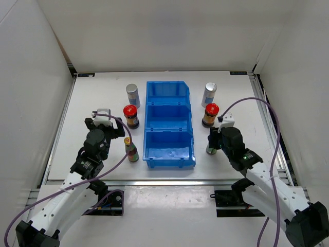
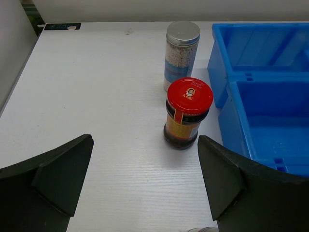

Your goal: Organize the condiment bottles

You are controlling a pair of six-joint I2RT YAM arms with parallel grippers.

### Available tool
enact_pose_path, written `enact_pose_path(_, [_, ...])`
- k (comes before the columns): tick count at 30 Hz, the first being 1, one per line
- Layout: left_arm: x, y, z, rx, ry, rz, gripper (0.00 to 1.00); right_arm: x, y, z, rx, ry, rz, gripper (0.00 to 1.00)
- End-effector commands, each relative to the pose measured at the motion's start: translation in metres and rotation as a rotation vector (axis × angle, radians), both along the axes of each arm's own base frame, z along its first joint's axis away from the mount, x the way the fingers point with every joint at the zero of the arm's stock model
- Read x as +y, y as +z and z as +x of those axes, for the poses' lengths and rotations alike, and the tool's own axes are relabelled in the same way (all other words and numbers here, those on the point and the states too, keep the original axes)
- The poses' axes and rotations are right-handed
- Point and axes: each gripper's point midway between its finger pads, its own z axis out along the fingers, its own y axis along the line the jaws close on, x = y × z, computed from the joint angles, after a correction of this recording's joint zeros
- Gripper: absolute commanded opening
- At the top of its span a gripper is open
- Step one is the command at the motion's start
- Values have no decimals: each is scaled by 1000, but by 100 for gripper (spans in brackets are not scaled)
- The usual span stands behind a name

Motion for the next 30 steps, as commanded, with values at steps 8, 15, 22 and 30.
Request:
enact_pose_path(8, [1, 2, 0, -10, 8, 0, 100, 69, 155, 8, -258, 265, 182, 0])
enact_pose_path(15, [1, 2, 0, -10, 8, 0, 100, 143, 140, -14, -217, 480, 199, 0])
enact_pose_path(22, [1, 2, 0, -10, 8, 0, 100, 168, 75, -10, -169, 420, 129, 0])
enact_pose_path(30, [1, -2, 0, -2, 7, 5, 100, 168, 39, -6, -117, 374, 94, 33])
